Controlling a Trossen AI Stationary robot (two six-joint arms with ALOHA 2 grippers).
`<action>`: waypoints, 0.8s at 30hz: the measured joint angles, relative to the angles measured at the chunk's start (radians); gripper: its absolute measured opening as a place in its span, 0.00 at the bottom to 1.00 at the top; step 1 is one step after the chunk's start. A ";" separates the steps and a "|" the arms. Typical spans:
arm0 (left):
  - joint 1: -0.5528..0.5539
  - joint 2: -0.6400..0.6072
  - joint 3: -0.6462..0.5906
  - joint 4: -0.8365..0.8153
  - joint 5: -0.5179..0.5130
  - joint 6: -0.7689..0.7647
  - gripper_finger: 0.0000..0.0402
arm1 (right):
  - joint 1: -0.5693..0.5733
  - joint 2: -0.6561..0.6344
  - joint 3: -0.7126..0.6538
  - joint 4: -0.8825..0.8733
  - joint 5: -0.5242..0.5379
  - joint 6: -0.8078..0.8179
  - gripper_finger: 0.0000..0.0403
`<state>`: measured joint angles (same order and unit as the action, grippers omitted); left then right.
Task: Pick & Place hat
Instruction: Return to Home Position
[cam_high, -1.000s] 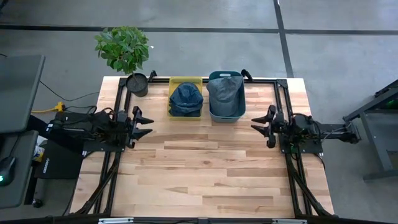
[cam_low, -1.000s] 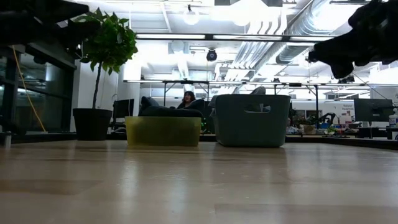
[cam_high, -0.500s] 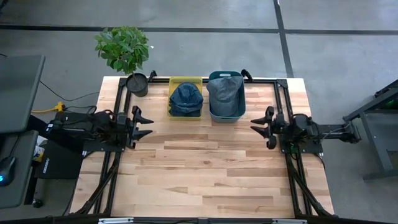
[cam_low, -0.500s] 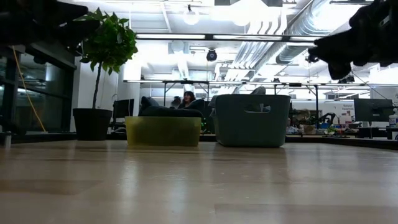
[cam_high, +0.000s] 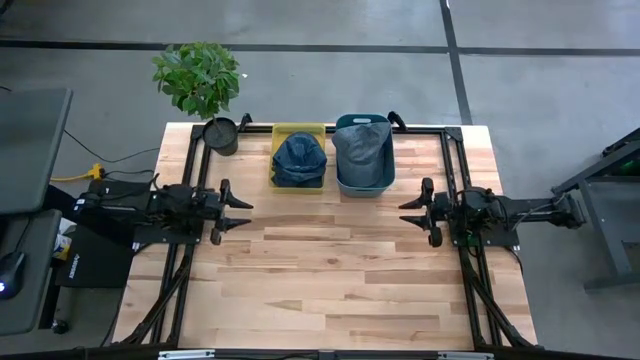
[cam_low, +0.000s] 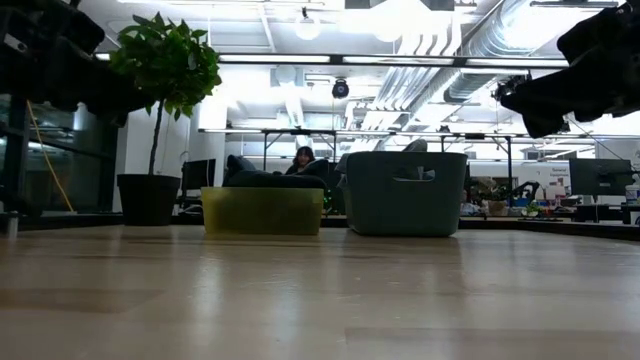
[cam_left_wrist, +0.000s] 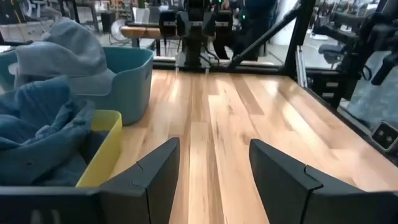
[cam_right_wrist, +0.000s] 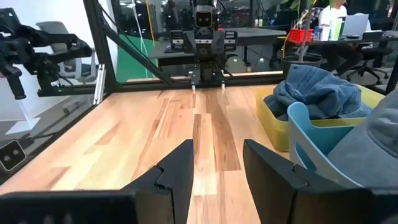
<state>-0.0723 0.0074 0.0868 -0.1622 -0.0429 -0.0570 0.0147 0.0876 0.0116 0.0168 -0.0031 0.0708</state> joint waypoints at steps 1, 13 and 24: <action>0.000 0.000 0.002 -0.017 0.001 0.000 0.47 | 0.000 0.001 0.000 0.002 0.000 0.000 0.33; 0.000 0.002 0.002 -0.020 -0.001 0.000 0.47 | 0.000 0.002 0.000 0.003 0.002 0.000 0.33; 0.000 0.002 0.001 -0.016 -0.001 0.000 0.47 | 0.000 0.002 0.000 0.003 0.003 0.000 0.33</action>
<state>-0.0720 0.0090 0.0875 -0.1787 -0.0441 -0.0571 0.0147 0.0895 0.0113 0.0196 -0.0002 0.0704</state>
